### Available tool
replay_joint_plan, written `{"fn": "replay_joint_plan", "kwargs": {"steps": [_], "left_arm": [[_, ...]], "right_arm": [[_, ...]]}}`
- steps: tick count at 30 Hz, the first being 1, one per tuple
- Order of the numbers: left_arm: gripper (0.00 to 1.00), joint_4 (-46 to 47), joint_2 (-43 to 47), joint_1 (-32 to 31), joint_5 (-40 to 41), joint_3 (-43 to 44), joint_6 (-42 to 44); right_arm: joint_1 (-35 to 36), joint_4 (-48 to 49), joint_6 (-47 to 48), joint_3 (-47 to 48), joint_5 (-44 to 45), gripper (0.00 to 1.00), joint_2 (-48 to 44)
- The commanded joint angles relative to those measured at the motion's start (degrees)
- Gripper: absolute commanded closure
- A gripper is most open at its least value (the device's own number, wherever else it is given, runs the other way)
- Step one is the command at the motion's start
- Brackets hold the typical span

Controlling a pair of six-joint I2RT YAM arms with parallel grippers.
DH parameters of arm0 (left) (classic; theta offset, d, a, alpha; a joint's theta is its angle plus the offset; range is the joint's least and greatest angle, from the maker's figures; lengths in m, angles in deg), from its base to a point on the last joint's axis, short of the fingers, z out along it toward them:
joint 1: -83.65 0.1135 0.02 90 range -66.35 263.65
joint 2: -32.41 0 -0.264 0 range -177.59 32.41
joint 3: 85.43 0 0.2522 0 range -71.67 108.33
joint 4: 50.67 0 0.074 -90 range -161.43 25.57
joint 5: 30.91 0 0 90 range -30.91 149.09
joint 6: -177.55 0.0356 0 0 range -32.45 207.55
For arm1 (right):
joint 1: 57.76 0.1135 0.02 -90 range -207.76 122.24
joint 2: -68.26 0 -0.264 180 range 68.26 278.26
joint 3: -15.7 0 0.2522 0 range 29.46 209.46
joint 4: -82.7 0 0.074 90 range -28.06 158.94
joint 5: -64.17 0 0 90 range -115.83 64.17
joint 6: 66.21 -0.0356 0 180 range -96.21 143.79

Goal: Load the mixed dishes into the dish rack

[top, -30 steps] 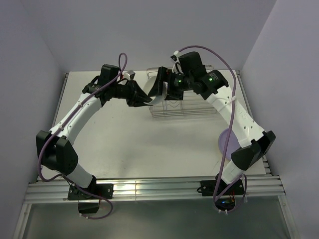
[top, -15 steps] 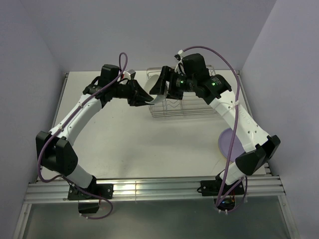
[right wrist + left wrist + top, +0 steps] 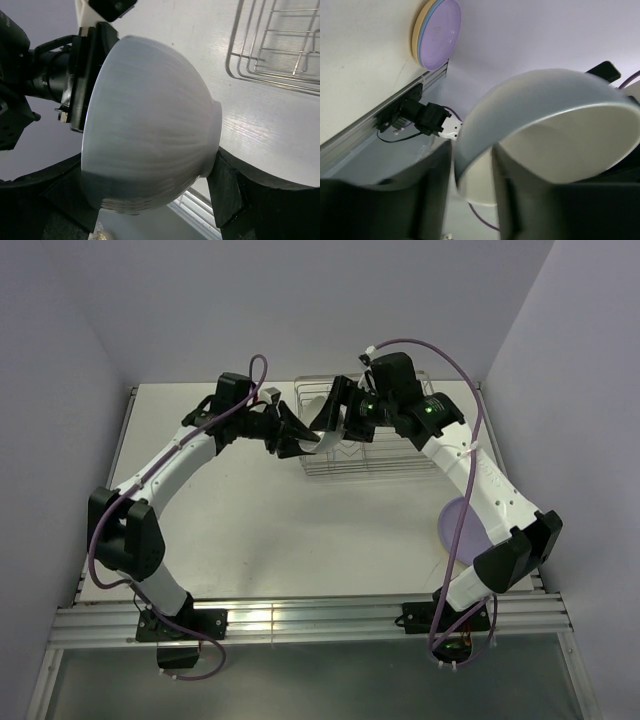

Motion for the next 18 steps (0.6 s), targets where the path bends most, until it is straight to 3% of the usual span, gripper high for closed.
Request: {"fn": "replay_joint_plan", "kwargs": {"steps": [1, 2, 6, 11, 16, 18], "left_arm": [[0.53, 1.93, -1.01, 0.11, -1.94, 3.08, -1.83], [0.37, 1.58, -1.36, 0.11, -1.85, 3.87, -1.65], [0.11, 0.96, -2.16, 0.11, -1.68, 4.66, -1.39], [0.03, -0.71, -3.21, 0.11, -0.8, 5.19, -0.51], [0.02, -14.89, -4.18, 1.6, 4.99, 8.26, 5.9], [0.02, -19.41, -4.79, 2.21, 7.46, 8.97, 8.88]], "right_arm": [[-1.63, 4.96, 1.15, -0.48, -0.37, 1.0, -3.7], [-2.41, 5.05, 1.06, -0.75, -0.64, 1.0, -3.7], [-3.82, 5.76, 0.97, -1.98, -1.43, 1.0, -3.62], [-5.06, 5.14, 1.06, -1.89, -1.26, 1.0, -3.0], [-8.21, 0.41, 3.34, 0.39, 2.51, 1.0, -1.42], [-8.66, -2.66, 7.02, 4.07, 9.35, 1.0, 0.68]]}}
